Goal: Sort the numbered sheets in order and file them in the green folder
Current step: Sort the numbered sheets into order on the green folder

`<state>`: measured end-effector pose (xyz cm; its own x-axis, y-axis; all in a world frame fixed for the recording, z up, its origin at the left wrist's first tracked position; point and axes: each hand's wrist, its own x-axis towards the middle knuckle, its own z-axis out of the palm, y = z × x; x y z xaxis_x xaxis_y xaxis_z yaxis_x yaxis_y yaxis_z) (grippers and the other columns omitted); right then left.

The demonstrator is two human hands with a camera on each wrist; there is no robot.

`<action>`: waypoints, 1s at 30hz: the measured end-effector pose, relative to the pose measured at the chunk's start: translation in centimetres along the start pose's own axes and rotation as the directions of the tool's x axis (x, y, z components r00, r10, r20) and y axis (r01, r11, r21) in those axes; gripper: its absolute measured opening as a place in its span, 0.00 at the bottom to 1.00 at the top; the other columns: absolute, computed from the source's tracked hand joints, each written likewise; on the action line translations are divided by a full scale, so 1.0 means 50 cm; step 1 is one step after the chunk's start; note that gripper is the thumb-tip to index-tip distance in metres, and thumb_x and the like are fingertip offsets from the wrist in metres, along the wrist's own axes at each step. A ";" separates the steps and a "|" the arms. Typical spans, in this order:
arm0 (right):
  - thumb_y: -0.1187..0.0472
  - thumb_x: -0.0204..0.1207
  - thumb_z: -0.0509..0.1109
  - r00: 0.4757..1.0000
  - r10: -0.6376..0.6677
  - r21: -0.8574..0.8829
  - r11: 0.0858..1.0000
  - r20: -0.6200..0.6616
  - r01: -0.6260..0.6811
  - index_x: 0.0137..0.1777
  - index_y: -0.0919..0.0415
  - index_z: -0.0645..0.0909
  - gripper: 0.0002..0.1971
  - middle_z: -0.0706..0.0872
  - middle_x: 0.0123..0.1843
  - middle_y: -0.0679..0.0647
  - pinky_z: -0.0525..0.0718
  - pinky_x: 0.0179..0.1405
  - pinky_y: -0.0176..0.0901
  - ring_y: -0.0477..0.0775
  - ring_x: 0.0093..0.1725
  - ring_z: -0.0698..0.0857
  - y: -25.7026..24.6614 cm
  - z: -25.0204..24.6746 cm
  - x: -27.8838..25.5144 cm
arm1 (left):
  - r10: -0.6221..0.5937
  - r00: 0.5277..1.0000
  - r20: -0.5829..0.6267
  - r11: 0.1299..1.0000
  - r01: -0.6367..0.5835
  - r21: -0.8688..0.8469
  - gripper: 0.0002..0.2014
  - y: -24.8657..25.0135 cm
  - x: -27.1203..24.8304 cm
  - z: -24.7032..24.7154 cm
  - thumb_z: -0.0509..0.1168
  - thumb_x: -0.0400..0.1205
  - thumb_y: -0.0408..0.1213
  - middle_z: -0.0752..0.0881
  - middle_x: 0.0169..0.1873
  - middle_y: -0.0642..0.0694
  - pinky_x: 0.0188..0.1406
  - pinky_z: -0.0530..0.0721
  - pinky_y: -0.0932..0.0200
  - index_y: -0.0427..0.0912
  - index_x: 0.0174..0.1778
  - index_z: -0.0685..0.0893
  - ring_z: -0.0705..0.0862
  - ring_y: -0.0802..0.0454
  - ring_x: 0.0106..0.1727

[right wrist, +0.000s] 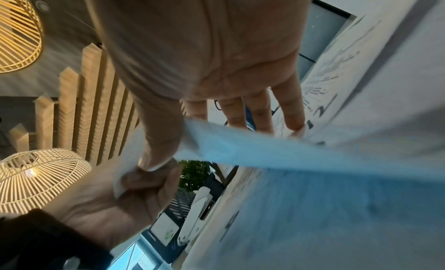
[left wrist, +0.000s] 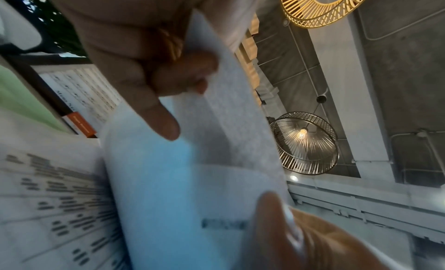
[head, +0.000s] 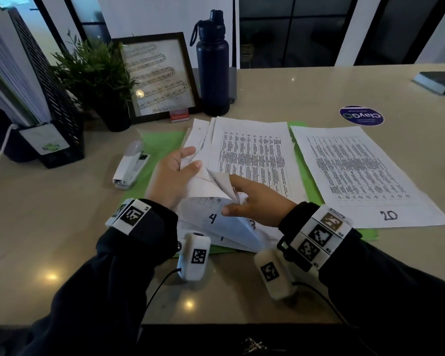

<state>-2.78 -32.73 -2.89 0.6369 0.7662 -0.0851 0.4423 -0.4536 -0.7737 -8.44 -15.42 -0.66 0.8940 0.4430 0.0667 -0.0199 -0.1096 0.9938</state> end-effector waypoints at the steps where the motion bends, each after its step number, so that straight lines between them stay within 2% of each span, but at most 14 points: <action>1: 0.47 0.70 0.75 1.000 0.011 0.004 1.000 -0.001 -0.011 0.77 0.49 0.67 0.35 0.73 0.75 0.46 0.72 0.70 0.50 0.51 0.72 0.73 0.002 -0.006 0.000 | -0.016 1.000 -0.002 1.000 0.016 0.016 0.15 -0.002 0.001 -0.003 0.64 0.81 0.33 0.81 0.61 0.48 0.53 0.79 0.71 0.41 0.65 0.79 0.81 0.63 0.54; 5: 0.53 0.69 0.76 0.998 0.025 0.032 0.999 0.061 -0.027 0.62 0.46 0.79 0.21 0.81 0.63 0.45 0.72 0.61 0.40 0.47 0.66 0.78 0.012 -0.031 -0.010 | -0.051 0.997 -0.055 0.999 0.052 0.008 0.10 -0.007 0.001 -0.003 0.60 0.84 0.36 0.82 0.53 0.51 0.29 0.76 0.80 0.39 0.59 0.81 0.81 0.73 0.38; 6: 0.54 0.70 0.76 0.997 0.035 0.036 0.999 0.063 -0.037 0.57 0.45 0.80 0.16 0.83 0.60 0.45 0.74 0.62 0.41 0.47 0.65 0.80 0.015 -0.035 -0.013 | -0.053 0.995 -0.081 0.998 0.055 0.014 0.11 -0.008 0.004 -0.005 0.59 0.85 0.37 0.83 0.53 0.51 0.34 0.78 0.78 0.39 0.58 0.82 0.82 0.73 0.39; 8: 0.57 0.71 0.76 0.998 0.046 0.045 0.998 0.032 -0.047 0.49 0.46 0.82 0.09 0.86 0.58 0.48 0.76 0.62 0.42 0.49 0.63 0.82 0.023 -0.041 -0.017 | -0.074 0.991 -0.114 0.996 0.079 0.046 0.14 -0.009 0.006 -0.006 0.56 0.85 0.46 0.83 0.59 0.49 0.58 0.80 0.63 0.43 0.54 0.85 0.83 0.61 0.54; 10: 0.61 0.72 0.75 0.999 0.045 0.043 0.998 -0.022 -0.044 0.47 0.50 0.83 0.06 0.88 0.56 0.51 0.77 0.59 0.41 0.52 0.61 0.83 0.029 -0.045 -0.020 | -0.094 0.984 -0.153 0.993 0.103 0.052 0.18 -0.007 0.011 -0.006 0.54 0.85 0.52 0.83 0.59 0.50 0.65 0.78 0.47 0.46 0.53 0.86 0.82 0.50 0.60; 13: 0.58 0.71 0.76 0.999 0.044 -0.054 0.998 -0.020 -0.045 0.54 0.51 0.80 0.13 0.84 0.61 0.48 0.76 0.59 0.41 0.50 0.64 0.80 0.027 -0.045 -0.027 | -0.201 0.962 -0.183 0.979 0.192 -0.068 0.21 -0.006 0.016 -0.006 0.52 0.86 0.51 0.84 0.48 0.50 0.36 0.87 0.50 0.42 0.57 0.86 0.86 0.47 0.45; 15: 0.53 0.69 0.77 0.997 0.063 -0.154 0.987 0.054 -0.054 0.66 0.50 0.74 0.26 0.78 0.69 0.47 0.74 0.62 0.43 0.49 0.66 0.76 0.016 -0.039 -0.031 | -0.249 0.953 -0.175 0.967 0.235 -0.096 0.24 -0.007 0.017 -0.011 0.51 0.84 0.57 0.87 0.47 0.43 0.24 0.82 0.57 0.44 0.56 0.86 0.86 0.46 0.39; 17: 0.51 0.68 0.78 0.990 0.062 -0.233 0.972 0.123 -0.032 0.76 0.51 0.64 0.38 0.70 0.76 0.48 0.70 0.67 0.42 0.50 0.72 0.71 0.003 -0.029 -0.033 | -0.279 0.946 -0.164 0.959 0.266 -0.096 0.25 -0.008 0.016 -0.018 0.52 0.82 0.59 0.87 0.44 0.42 0.24 0.81 0.57 0.45 0.55 0.85 0.85 0.46 0.36; 20: 0.53 0.68 0.78 0.988 0.064 -0.332 0.943 0.142 -0.013 0.82 0.52 0.55 0.46 0.63 0.81 0.51 0.64 0.70 0.39 0.53 0.77 0.65 -0.012 -0.012 -0.032 | -0.287 0.949 -0.130 0.955 0.272 -0.120 0.12 -0.002 0.012 -0.021 0.59 0.83 0.50 0.86 0.36 0.47 0.26 0.81 0.58 0.49 0.47 0.84 0.84 0.49 0.32; 22: 0.55 0.68 0.76 0.987 0.082 -0.399 0.917 0.139 -0.020 0.82 0.51 0.52 0.46 0.63 0.81 0.53 0.66 0.74 0.46 0.56 0.77 0.64 -0.019 0.000 -0.028 | -0.254 0.962 -0.102 0.966 0.247 -0.073 0.09 0.004 0.008 -0.016 0.62 0.82 0.43 0.84 0.40 0.47 0.35 0.81 0.56 0.43 0.50 0.83 0.83 0.48 0.39; 24: 0.58 0.68 0.74 0.982 0.122 -0.465 0.885 0.146 -0.041 0.82 0.49 0.49 0.47 0.63 0.81 0.55 0.67 0.75 0.58 0.60 0.78 0.62 -0.023 0.012 -0.024 | -0.241 0.968 -0.065 0.971 0.240 -0.021 0.05 0.002 0.007 -0.016 0.62 0.82 0.38 0.79 0.46 0.43 0.43 0.79 0.52 0.43 0.44 0.81 0.78 0.48 0.48; 26: 0.60 0.70 0.70 0.975 0.158 -0.508 0.859 0.154 -0.059 0.82 0.48 0.48 0.45 0.62 0.80 0.56 0.66 0.74 0.65 0.63 0.78 0.61 -0.030 0.021 -0.025 | -0.240 0.969 -0.057 0.971 0.239 -0.020 0.06 -0.004 0.008 -0.019 0.63 0.81 0.33 0.75 0.43 0.43 0.34 0.78 0.58 0.45 0.37 0.77 0.74 0.49 0.48; 28: 0.57 0.73 0.65 0.976 0.157 -0.538 0.841 0.149 -0.053 0.82 0.48 0.47 0.41 0.61 0.79 0.58 0.65 0.73 0.68 0.65 0.77 0.60 -0.034 0.030 -0.028 | -0.265 0.963 -0.057 0.964 0.266 0.015 0.03 -0.013 0.010 -0.026 0.64 0.80 0.32 0.76 0.47 0.44 0.25 0.80 0.64 0.43 0.47 0.81 0.76 0.49 0.51; 30: 0.54 0.73 0.65 0.978 0.158 -0.587 0.808 0.137 -0.048 0.81 0.45 0.46 0.40 0.60 0.79 0.60 0.67 0.71 0.69 0.68 0.77 0.60 -0.035 0.043 -0.030 | -0.267 0.961 -0.064 0.949 0.274 0.155 0.17 -0.026 0.010 -0.040 0.64 0.80 0.34 0.79 0.59 0.44 0.40 0.84 0.67 0.39 0.66 0.78 0.78 0.48 0.60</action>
<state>-5.84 -32.13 -2.76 0.6059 0.7403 -0.2912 0.6978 -0.6704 -0.2524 -8.87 -13.29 -1.72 0.8361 0.5125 -0.1958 0.2958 -0.1204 0.9476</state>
